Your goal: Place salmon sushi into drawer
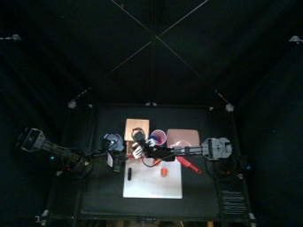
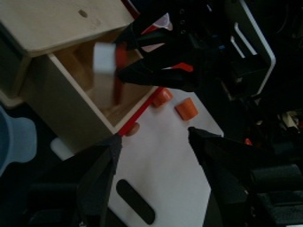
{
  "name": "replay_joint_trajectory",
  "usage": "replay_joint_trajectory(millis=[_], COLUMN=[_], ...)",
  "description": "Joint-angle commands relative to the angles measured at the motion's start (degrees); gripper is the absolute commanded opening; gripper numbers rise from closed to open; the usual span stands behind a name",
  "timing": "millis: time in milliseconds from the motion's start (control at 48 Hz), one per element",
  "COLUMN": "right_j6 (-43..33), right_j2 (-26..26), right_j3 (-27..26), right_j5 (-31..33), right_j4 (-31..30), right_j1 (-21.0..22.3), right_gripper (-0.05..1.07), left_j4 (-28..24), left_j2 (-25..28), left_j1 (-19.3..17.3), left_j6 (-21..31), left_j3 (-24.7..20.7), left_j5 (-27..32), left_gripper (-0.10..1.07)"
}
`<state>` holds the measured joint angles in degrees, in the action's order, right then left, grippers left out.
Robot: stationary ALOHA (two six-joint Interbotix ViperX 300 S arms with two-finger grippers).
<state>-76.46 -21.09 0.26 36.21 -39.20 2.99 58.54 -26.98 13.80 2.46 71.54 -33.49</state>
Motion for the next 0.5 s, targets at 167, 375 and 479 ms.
replay_joint_trajectory(millis=[167,375,479], right_j6=[0.0,0.09,1.14], right_j2=[2.37,4.13,4.57], right_j3=[-1.23,-4.48,-6.24], right_j5=[1.23,1.32,1.32], right_j4=[-0.26,-1.14,-1.58], right_j1=[0.0,0.44,0.62], right_gripper=[0.87,0.86,0.85], left_j4=[-0.35,-0.44,-0.7], left_j2=[0.0,0.97,1.93], left_j1=[-0.09,-0.18,-0.09], left_j6=[-0.09,-0.09,-0.26], left_j3=[-0.79,-2.37,-3.52], left_j5=[-0.09,4.04,6.42], left_gripper=[0.95,0.94,0.93])
